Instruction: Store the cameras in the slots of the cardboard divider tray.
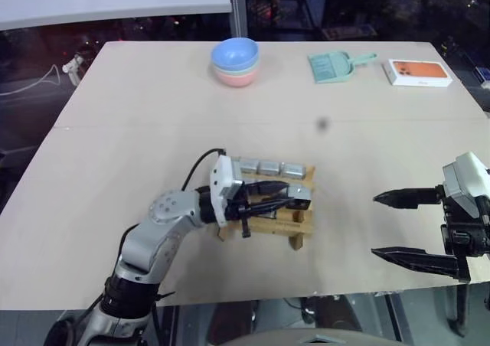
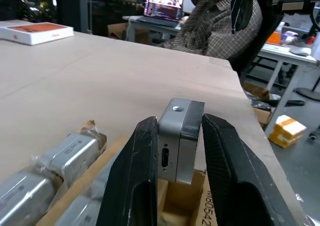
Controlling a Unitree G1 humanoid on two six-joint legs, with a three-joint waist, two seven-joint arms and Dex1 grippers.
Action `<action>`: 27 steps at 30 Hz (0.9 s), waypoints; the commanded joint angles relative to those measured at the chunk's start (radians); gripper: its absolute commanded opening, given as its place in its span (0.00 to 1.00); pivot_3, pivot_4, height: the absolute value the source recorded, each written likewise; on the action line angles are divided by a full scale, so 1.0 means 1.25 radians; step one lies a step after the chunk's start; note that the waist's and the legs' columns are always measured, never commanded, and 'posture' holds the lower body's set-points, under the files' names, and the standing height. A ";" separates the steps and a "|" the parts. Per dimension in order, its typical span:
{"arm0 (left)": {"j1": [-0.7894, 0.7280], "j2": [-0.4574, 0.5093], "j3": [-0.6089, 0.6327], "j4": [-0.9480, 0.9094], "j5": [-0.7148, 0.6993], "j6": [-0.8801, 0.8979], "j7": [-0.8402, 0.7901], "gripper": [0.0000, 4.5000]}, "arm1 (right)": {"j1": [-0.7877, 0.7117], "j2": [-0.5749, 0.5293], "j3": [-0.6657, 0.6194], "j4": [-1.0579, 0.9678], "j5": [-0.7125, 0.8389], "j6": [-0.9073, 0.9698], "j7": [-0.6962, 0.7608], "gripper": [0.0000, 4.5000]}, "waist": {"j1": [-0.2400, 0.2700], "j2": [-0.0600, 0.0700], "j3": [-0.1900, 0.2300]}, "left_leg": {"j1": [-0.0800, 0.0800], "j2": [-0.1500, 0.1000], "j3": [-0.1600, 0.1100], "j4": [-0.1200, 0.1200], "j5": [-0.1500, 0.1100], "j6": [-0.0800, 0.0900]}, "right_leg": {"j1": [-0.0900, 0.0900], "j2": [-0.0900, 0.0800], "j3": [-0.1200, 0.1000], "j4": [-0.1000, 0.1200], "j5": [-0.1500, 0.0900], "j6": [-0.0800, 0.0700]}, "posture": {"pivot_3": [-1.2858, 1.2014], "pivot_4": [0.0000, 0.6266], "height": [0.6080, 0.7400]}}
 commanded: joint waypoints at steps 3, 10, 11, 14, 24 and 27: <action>0.024 0.038 0.015 0.009 0.017 -0.061 -0.046 0.15 | 0.004 -0.021 -0.003 0.013 -0.021 -0.032 -0.012 1.00 | 0.000 0.000 0.000 | 0.000 0.000 0.000 0.000 0.000 0.000 | 0.000 0.000 0.000 0.000 0.000 0.000 | 0.52 0.24 1.00; 0.022 0.020 -0.004 0.054 0.044 -0.105 -0.037 0.15 | -0.001 -0.030 0.017 0.021 -0.024 -0.057 -0.016 1.00 | 0.000 0.000 0.000 | 0.000 0.001 0.000 0.000 0.000 0.000 | 0.000 0.000 0.000 0.000 0.000 0.000 | 0.52 0.24 1.00; 0.022 0.011 -0.006 0.057 0.038 -0.107 -0.038 0.15 | -0.002 -0.031 0.017 0.021 -0.021 -0.058 -0.019 1.00 | 0.000 0.000 0.000 | 0.000 0.001 0.000 0.000 0.000 0.000 | 0.000 0.000 0.000 0.000 0.000 0.001 | 0.52 0.24 1.00; 0.027 0.002 -0.018 0.066 0.049 -0.117 -0.045 0.15 | 0.001 -0.032 0.014 0.020 -0.015 -0.057 -0.023 1.00 | 0.000 0.000 0.000 | 0.000 0.001 0.000 0.000 0.000 0.000 | 0.000 0.000 0.000 0.000 0.000 0.000 | 0.52 0.24 1.00; 0.013 0.043 -0.027 0.074 0.047 -0.021 -0.040 0.15 | 0.018 -0.031 0.009 0.012 -0.013 -0.063 -0.036 1.00 | 0.000 0.001 -0.001 | 0.000 0.001 0.000 0.000 0.000 0.000 | 0.000 0.000 0.000 0.000 -0.001 0.001 | 0.52 0.24 1.00; -0.002 0.045 -0.023 0.070 0.041 0.012 -0.023 0.15 | 0.019 -0.033 0.014 0.011 -0.017 -0.068 -0.037 1.00 | 0.000 0.001 -0.001 | 0.001 0.002 0.000 0.000 0.000 0.000 | 0.001 0.000 0.000 0.000 -0.002 0.003 | 0.52 0.24 1.00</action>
